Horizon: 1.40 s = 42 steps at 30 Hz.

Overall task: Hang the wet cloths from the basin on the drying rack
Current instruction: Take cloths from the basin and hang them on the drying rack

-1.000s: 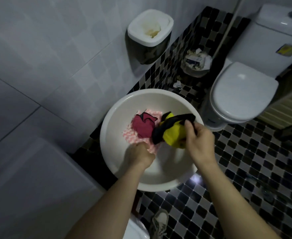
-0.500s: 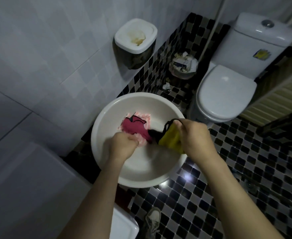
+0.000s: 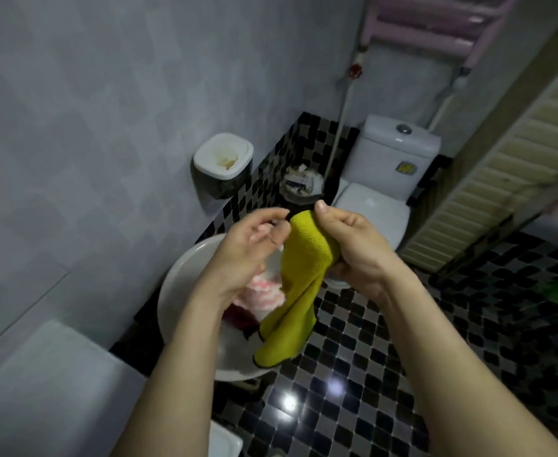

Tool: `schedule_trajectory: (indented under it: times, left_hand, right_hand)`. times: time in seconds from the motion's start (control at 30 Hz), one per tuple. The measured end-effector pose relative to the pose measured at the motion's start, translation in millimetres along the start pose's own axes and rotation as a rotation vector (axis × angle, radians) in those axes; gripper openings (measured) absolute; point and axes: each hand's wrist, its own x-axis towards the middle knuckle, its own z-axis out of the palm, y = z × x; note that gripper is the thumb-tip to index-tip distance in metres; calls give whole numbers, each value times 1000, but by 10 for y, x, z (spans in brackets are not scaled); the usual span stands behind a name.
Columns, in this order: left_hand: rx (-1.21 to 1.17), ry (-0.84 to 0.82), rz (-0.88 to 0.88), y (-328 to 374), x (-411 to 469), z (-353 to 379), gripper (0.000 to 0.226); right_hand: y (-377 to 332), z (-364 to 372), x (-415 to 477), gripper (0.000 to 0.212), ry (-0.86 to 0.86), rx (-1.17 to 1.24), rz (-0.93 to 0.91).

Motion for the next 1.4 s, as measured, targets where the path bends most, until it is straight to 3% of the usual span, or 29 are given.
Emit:
schedule_trajectory:
  times: [0.07, 0.17, 0.2, 0.3, 0.4, 0.53, 0.67, 0.73, 0.83, 0.97, 1.07, 1.2, 1.3, 1.4]
  left_hand:
    - [24, -150, 18, 206, -28, 171, 13]
    - [105, -229, 18, 318, -7, 305, 8]
    - [138, -244, 15, 314, -2, 280, 16]
    - [241, -378, -56, 389, 42, 401, 30]
    - [438, -444, -127, 317, 120, 612, 11]
    - [586, -358, -166, 3, 152, 623, 26]
    - [243, -292, -59, 235, 65, 944, 20]
    - [159, -269, 64, 444, 117, 1123, 29]
    - [305, -247, 254, 669, 238, 1434, 30]
    - [493, -264, 386, 779, 308, 1772, 45]
    - [500, -426, 394, 820, 184, 2080, 50]
    - [371, -742, 329, 842, -80, 2489, 12]
    - [458, -970, 334, 773, -400, 2983, 36]
    - [447, -1027, 336, 791, -602, 3179, 18]
  right_hand:
    - [-210, -52, -148, 34, -25, -14, -43]
    - [-460, -174, -337, 36, 45, -60, -136]
    - [-494, -196, -347, 40, 79, -68, -174]
    - [-664, -357, -577, 58, 264, -201, -360]
    - [-734, -510, -864, 55, 502, -326, -526]
    - [-859, -668, -1032, 51, 709, -334, -620]
    - [-811, -1121, -1376, 49, 724, -586, -411]
    - [-679, -1307, -1486, 46, 746, -604, -290]
    - [-476, -1482, -1645, 39, 783, -312, -174]
    - [-369, -1553, -1968, 18, 624, -31, -162]
    - [-354, -1582, -2317, 8, 616, -46, -210]
    - [-393, -1468, -2633, 16, 719, -68, -331]
    - [-375, -1468, -3043, 13, 781, -132, -428]
    - [-415, -1445, -3329, 8, 859, -180, -494]
